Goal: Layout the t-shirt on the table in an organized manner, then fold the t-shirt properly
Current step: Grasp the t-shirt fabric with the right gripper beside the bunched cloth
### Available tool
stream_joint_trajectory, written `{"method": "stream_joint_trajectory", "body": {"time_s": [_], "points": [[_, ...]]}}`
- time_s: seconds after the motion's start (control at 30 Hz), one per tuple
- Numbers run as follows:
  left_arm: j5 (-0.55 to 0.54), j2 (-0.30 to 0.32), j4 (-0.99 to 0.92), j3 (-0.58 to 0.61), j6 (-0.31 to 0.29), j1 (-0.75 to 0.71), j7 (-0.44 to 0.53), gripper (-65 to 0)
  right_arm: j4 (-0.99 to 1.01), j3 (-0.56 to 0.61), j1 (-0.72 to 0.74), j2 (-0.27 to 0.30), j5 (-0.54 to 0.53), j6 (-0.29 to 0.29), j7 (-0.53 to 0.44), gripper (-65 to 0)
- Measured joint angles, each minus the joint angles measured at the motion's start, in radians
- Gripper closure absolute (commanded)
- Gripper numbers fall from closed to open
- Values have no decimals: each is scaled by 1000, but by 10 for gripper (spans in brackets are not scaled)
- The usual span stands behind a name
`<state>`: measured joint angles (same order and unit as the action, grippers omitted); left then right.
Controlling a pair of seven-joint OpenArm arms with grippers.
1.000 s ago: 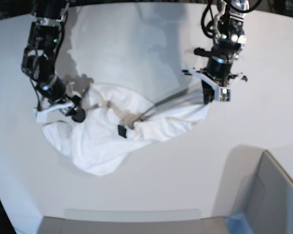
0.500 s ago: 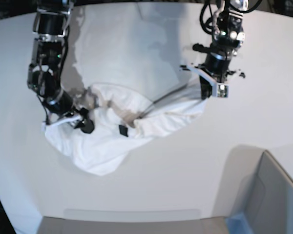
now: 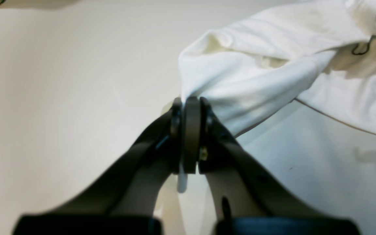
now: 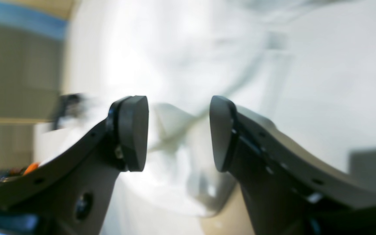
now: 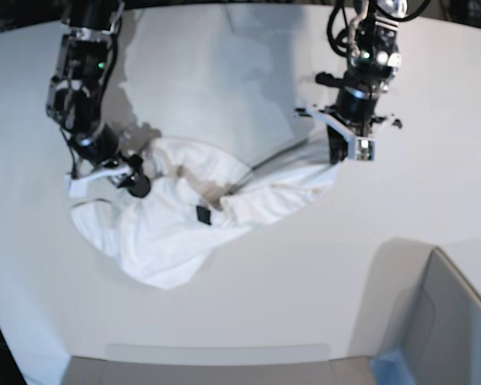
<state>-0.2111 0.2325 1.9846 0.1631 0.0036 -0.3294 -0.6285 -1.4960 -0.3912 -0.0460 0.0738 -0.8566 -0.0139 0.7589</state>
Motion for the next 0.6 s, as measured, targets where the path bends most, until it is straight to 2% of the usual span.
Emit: {"method": "stream_joint_trajectory", "body": {"time_s": [0.3,0.6], "points": [[0,-3,0,0,0,-3,-1,0,125,0,79,-4,-4,6,0,-305],[0,-3,0,-2,0,-3,0,0,143,2,138,-3,-4,6,1,-305]]}}
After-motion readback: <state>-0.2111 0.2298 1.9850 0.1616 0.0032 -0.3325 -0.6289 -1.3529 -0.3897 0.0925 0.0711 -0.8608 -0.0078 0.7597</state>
